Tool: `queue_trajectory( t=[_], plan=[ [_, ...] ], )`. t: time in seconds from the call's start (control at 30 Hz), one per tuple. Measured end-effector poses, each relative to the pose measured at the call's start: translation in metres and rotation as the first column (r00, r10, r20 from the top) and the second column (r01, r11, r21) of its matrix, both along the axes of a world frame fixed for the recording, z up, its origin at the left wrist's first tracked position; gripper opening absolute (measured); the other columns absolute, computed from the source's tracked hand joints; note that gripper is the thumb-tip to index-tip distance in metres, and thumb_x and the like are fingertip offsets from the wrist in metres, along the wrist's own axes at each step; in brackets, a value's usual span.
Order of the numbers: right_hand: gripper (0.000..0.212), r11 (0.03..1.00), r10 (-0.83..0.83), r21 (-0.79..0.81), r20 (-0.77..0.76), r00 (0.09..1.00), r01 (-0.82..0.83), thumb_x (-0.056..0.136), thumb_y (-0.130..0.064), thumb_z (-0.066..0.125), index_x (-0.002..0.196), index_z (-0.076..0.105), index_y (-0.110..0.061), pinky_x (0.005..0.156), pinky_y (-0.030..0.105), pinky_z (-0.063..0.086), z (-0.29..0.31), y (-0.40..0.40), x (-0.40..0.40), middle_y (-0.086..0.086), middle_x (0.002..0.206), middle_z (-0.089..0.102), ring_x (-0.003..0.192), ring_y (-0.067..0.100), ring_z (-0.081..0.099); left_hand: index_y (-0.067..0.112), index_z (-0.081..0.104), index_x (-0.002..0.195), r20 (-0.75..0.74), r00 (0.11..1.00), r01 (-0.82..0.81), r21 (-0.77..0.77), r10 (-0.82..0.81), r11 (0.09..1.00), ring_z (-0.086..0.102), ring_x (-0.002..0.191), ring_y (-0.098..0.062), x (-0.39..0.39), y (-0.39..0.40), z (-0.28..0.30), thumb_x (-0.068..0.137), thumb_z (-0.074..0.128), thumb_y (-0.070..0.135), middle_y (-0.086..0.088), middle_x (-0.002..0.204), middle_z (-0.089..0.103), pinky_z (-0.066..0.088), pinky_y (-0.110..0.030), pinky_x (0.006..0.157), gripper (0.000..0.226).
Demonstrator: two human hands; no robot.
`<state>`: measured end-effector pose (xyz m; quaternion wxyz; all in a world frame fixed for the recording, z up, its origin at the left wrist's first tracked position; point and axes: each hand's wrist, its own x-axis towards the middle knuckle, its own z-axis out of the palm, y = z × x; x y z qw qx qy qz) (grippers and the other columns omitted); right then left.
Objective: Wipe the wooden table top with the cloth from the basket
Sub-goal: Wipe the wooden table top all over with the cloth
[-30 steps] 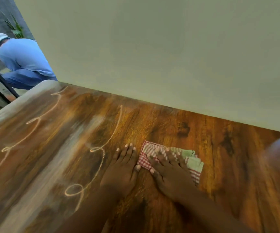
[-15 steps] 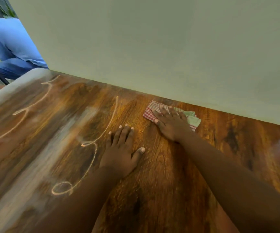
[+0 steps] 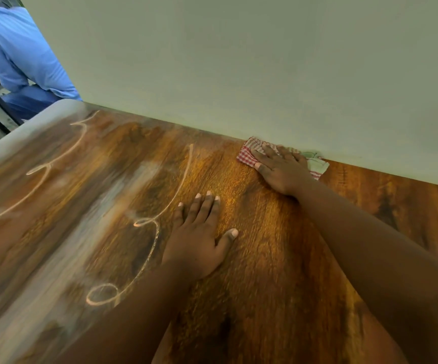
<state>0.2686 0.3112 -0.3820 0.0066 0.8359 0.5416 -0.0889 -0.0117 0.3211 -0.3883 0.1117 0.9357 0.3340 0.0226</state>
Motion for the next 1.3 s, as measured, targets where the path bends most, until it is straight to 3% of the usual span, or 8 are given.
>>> queue_trajectory(
  t=[0.23,0.53,0.83,1.13,1.3],
  plan=[
    [0.051,0.999,0.034,-0.019,0.003,0.999,-0.034,0.097,-0.059,0.006,0.146,-0.005,-0.051,0.113,0.045,0.002,0.004,-0.024,0.018,-0.011,0.160,0.000,0.146,0.018,0.002,0.028,-0.011,0.152,0.016,1.000,-0.003,0.005,0.003,1.000,-0.024,0.143,-0.011,-0.001,0.000,-0.001,0.090,0.003,0.072,0.008,0.156,-0.019,-0.016,-0.043,0.116,0.077],
    [0.052,0.990,-0.140,0.034,0.031,0.990,0.139,0.097,-0.059,0.008,0.147,0.004,-0.050,0.112,0.052,0.003,0.001,-0.015,-0.008,-0.008,0.160,0.005,0.146,0.027,0.005,0.026,-0.010,0.152,0.010,1.000,-0.008,0.005,0.008,1.000,-0.022,0.144,-0.013,0.001,0.000,-0.004,0.089,0.002,0.071,0.004,0.160,-0.014,-0.014,-0.046,0.116,0.079],
    [0.051,0.999,0.028,0.042,-0.036,0.999,-0.027,0.098,-0.055,0.012,0.148,0.006,-0.050,0.112,0.052,0.000,0.003,0.043,-0.041,-0.011,0.160,0.003,0.146,0.024,0.002,0.027,-0.012,0.151,-0.012,1.000,-0.007,0.004,0.007,1.000,-0.024,0.144,-0.012,0.002,-0.001,0.000,0.089,0.002,0.073,0.006,0.159,-0.016,-0.016,-0.045,0.116,0.078],
    [0.052,0.999,-0.008,0.033,-0.044,0.999,0.010,0.098,-0.055,0.012,0.149,0.004,-0.047,0.112,0.052,0.001,0.005,0.044,-0.051,-0.008,0.161,0.002,0.146,0.027,0.003,0.026,-0.008,0.152,0.012,1.000,-0.013,0.006,0.013,1.000,-0.023,0.143,-0.010,0.001,-0.002,-0.001,0.089,0.004,0.073,0.004,0.160,-0.012,-0.016,-0.044,0.116,0.080],
    [0.052,0.986,0.164,0.028,-0.021,0.986,-0.163,0.096,-0.059,0.007,0.146,-0.001,-0.052,0.110,0.052,0.001,-0.005,0.033,-0.063,-0.010,0.160,0.000,0.146,0.028,0.002,0.026,-0.007,0.152,0.020,1.000,-0.019,0.012,0.018,1.000,-0.022,0.143,-0.010,0.002,-0.001,-0.004,0.089,0.005,0.073,0.004,0.161,-0.011,-0.017,-0.044,0.115,0.080]
  ],
)
